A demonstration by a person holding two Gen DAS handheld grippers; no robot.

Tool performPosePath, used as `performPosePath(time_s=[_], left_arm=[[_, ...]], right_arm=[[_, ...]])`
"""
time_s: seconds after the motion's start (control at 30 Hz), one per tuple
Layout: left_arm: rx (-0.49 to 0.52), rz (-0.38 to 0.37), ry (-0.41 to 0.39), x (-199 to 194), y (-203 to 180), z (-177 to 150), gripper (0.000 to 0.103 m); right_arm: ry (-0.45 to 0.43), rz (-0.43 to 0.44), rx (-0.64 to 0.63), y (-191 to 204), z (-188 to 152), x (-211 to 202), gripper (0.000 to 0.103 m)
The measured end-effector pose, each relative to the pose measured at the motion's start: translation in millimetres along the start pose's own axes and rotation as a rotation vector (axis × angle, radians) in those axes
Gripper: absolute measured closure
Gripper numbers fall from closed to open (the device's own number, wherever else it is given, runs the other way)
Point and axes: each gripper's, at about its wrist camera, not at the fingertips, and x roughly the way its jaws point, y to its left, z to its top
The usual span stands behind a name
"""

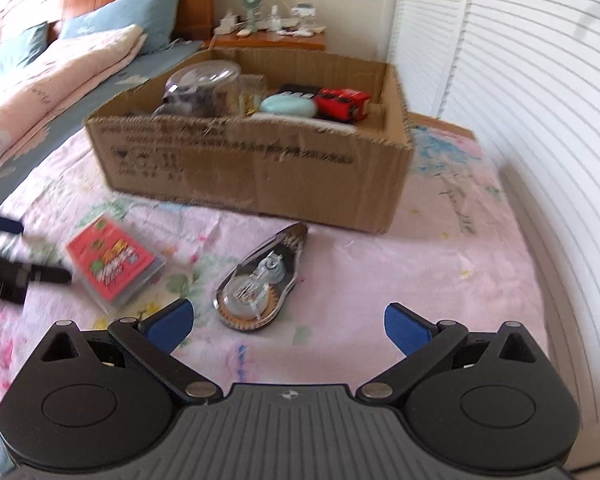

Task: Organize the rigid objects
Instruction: 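Move the left tool to the red card pack while the right tool approaches the correction tape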

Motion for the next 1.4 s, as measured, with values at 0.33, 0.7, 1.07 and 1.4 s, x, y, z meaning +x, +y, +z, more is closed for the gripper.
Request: performPosePath(time_s=[0.33,0.7,1.07,1.4], left_arm=[[-0.095,-0.053,-0.004,-2,12,-1,0.005],[-0.067,-0.178,-0.041,-20,5,4,0.005],[0.129,-0.254,0.01,-2,-44,-2,0.005],[0.226,-0.212,-0.025,8,-59,7,0.005]], right_arm=[[0.036,0.231,-0.056,30,-1,6,0.0],[0.001,0.137,-0.254,20,8,-1,0.0],[0.008,0.228,-0.365,-14,10,19,0.0],[0.015,0.35,-0.414,-21,29,40,0.0]])
